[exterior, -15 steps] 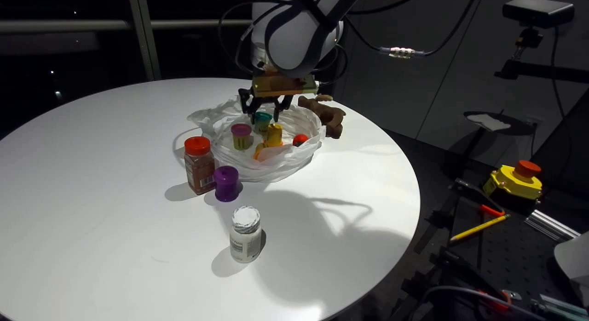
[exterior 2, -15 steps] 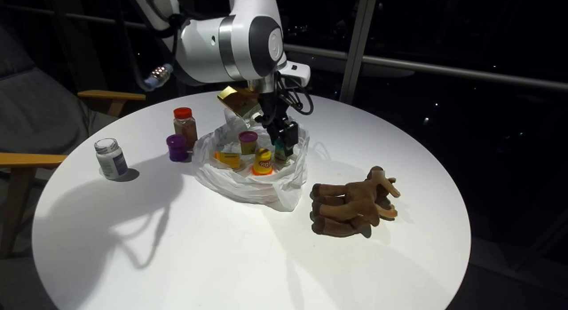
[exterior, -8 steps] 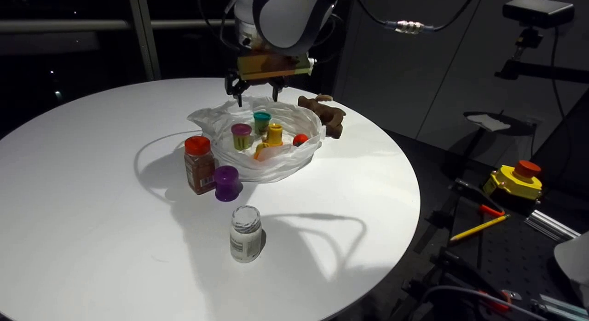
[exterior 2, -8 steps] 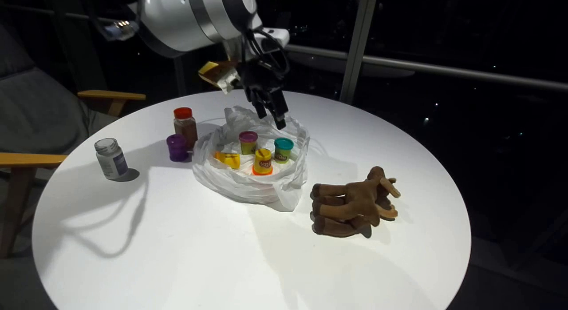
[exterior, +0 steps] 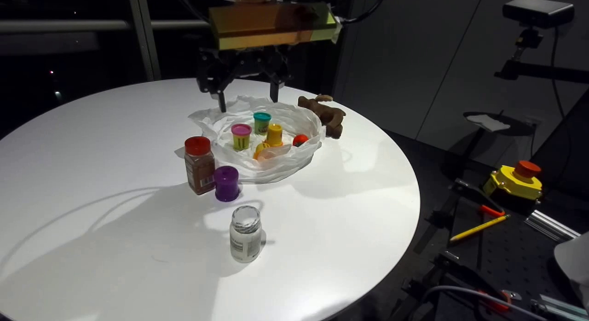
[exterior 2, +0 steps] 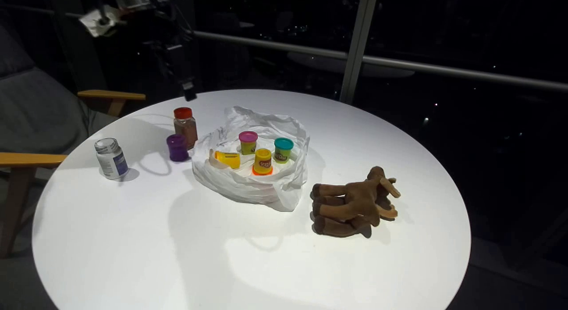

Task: Pick up the objects from the table and put them on the plastic

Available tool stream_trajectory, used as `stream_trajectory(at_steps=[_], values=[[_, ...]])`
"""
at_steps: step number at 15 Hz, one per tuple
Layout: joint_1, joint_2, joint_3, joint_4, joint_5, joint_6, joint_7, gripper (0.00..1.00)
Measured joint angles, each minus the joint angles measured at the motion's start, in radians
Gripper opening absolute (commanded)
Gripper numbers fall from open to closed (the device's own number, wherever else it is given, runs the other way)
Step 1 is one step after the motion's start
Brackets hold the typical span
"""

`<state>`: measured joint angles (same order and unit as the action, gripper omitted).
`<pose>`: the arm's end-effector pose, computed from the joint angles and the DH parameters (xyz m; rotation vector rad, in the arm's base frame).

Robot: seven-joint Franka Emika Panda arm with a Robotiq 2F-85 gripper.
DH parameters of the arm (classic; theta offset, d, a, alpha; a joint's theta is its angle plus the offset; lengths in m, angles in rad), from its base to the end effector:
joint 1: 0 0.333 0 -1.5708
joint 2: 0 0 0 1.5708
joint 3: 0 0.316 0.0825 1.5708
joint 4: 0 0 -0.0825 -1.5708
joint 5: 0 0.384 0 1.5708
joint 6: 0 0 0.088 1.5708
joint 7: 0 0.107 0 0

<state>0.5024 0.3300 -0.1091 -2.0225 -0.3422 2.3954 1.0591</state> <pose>0.5581 0.2309 0.2917 2.8867 -0.6023 0.3133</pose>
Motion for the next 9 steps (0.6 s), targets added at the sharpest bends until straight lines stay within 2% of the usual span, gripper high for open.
stream_trajectory(at_steps=[5, 7, 9], values=[[0.005, -0.108, 0.234, -0.126, 0.06, 0.009, 0.127, 1.0], [0.006, -0.11, 0.299, -0.169, 0.062, 0.035, 0.163, 1.0], [0.01, -0.102, 0.335, -0.209, 0.05, 0.069, 0.192, 1.0]])
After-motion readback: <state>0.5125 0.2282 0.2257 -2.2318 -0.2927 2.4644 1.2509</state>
